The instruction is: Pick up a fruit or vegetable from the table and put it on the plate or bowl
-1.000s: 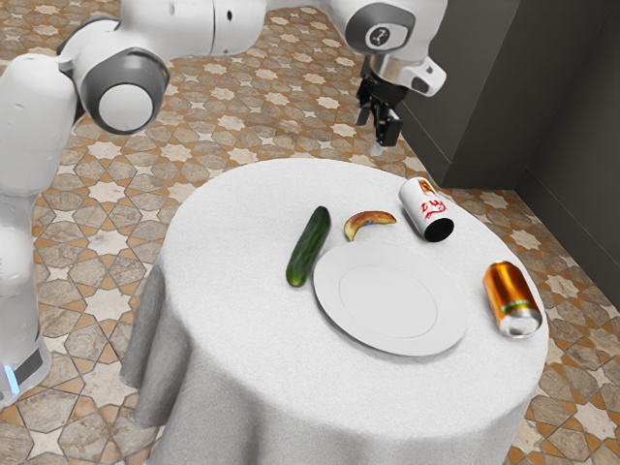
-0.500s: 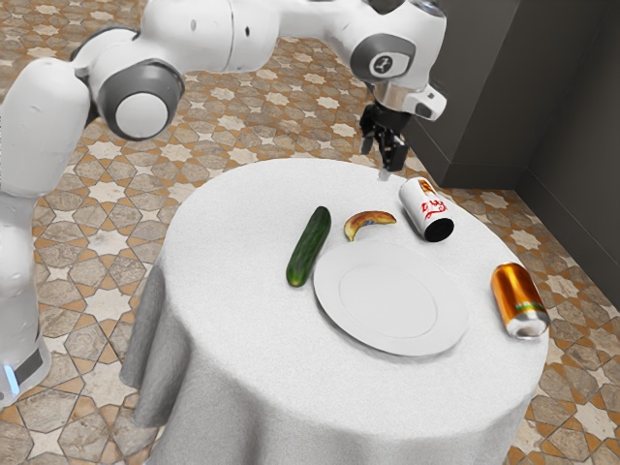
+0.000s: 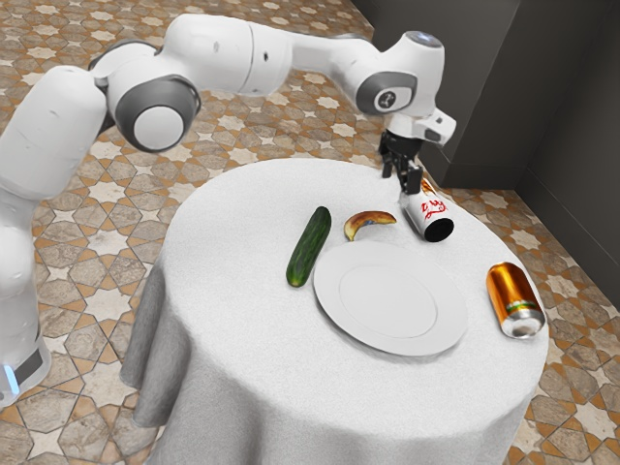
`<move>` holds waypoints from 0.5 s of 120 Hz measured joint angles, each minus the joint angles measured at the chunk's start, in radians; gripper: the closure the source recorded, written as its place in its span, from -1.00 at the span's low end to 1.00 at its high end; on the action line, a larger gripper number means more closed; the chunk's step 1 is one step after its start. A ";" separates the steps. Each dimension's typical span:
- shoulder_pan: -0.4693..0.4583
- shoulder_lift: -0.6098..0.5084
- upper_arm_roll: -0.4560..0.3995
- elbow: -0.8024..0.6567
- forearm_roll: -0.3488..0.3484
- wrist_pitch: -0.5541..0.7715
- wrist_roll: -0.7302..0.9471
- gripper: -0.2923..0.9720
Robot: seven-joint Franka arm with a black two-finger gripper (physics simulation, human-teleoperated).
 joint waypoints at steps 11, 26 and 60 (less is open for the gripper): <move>0.004 -0.016 -0.003 -0.037 -0.035 0.007 0.006 -0.54; 0.019 -0.056 -0.001 -0.124 -0.079 0.013 0.013 -0.54; 0.041 -0.056 0.002 -0.177 -0.112 0.017 0.035 -0.54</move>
